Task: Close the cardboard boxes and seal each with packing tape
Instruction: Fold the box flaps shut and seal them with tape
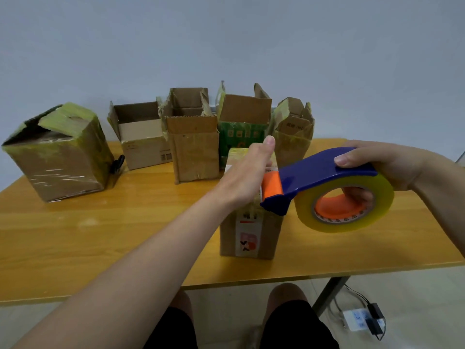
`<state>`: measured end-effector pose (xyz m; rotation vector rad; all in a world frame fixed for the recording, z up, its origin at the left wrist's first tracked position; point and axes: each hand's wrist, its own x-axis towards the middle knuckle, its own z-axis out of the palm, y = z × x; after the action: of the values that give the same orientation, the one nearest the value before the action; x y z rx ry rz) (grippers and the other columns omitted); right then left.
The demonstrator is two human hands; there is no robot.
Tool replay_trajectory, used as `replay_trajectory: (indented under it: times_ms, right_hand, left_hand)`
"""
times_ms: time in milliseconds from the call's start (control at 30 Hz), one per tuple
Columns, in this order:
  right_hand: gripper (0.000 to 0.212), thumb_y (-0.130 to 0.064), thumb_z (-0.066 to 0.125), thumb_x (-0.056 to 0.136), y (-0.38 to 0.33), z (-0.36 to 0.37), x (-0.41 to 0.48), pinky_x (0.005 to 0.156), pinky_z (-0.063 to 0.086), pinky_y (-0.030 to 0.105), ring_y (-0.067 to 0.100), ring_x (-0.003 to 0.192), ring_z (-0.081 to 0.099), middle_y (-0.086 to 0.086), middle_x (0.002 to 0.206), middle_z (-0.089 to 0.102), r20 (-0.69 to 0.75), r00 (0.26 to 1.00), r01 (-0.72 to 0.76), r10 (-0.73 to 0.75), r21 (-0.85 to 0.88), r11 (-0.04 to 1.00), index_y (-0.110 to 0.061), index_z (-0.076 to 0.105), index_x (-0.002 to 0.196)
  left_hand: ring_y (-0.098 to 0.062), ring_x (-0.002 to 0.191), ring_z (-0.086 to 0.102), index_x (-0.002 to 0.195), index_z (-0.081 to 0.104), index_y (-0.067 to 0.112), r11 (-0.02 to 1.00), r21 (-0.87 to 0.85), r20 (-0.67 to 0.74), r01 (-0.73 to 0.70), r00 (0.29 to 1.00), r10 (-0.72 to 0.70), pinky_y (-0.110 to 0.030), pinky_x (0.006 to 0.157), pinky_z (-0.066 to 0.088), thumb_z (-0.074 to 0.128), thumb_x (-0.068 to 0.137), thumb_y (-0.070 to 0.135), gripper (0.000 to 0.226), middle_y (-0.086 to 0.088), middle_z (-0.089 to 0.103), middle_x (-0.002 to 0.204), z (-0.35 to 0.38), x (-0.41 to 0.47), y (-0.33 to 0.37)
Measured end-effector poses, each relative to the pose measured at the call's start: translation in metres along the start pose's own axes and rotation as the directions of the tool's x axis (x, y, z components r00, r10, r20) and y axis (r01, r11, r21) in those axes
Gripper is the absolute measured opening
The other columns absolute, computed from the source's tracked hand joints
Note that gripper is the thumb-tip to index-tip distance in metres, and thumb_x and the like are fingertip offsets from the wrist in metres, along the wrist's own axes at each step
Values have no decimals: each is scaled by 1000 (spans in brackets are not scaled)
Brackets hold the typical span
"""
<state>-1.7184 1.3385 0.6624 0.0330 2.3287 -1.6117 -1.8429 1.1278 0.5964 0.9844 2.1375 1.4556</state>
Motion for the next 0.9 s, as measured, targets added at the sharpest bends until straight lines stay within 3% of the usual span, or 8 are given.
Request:
replay_trajectory:
  times_ms: [133, 267, 367, 467, 667, 800, 900]
  right_hand:
    - [62, -64, 90, 53, 12, -8, -6, 51, 53, 30, 27, 49, 60, 19, 66, 67, 30, 998, -63, 62, 13, 998, -13, 79, 87]
    - [74, -57, 95, 43, 23, -19, -23, 45, 49, 30, 26, 40, 53, 24, 61, 59, -44, 994, -99, 104, 93, 991, -1, 76, 89]
    - [93, -53, 97, 41, 28, -25, -30, 43, 48, 30, 26, 38, 52, 22, 53, 57, -60, 989, -130, 138, 133, 983, 12, 68, 100]
    - [100, -53, 98, 40, 33, -30, -30, 43, 48, 31, 27, 38, 52, 21, 50, 56, -82, 982, -155, 168, 143, 978, 17, 63, 103]
    - [79, -56, 96, 41, 31, -30, -27, 46, 51, 30, 25, 41, 55, 23, 56, 59, -62, 981, -182, 185, 59, 982, 1, 76, 92]
    - [84, -55, 92, 51, 23, -26, -25, 49, 53, 30, 26, 45, 59, 22, 62, 64, -44, 979, -204, 201, -50, 978, 9, 69, 101]
    - [80, -56, 95, 46, 20, -25, -25, 63, 49, 36, 45, 72, 53, 32, 87, 62, -116, 972, -213, 203, -78, 974, 2, 71, 96]
  left_hand:
    - [-19, 117, 54, 147, 40, 35, 976, 212, 41, -38, 999, 30, -34, 87, 39, 10, 107, 63, 57, 1, 58, 133, 4, -3, -2]
    - [-22, 121, 53, 137, 48, 28, 934, 355, 49, -53, 998, 38, -47, 105, 42, 19, 113, 48, 43, -1, 60, 132, 6, -1, -1]
    - [-18, 123, 51, 139, 51, 26, 908, 416, 113, -49, 994, 2, -46, 108, 42, 29, 112, 45, 40, 2, 59, 137, 7, 3, -1]
    - [-15, 126, 50, 142, 52, 28, 895, 437, 155, -83, 988, 15, -46, 109, 42, 35, 110, 51, 43, 5, 57, 140, 7, 6, -3]
    - [-18, 152, 28, 160, 31, 44, 880, 463, 209, -104, 978, 5, -52, 121, 30, 30, 79, 89, 93, 8, 31, 167, 8, 5, -4]
    - [-19, 155, 19, 158, 25, 55, 861, 494, 260, -120, 966, -14, -53, 122, 27, 34, 78, 87, 86, 9, 22, 169, 7, 7, -7]
    - [-19, 156, 19, 156, 30, 57, 826, 547, 264, -138, 965, -14, -51, 122, 27, 30, 80, 87, 81, 8, 21, 170, 8, 8, -8]
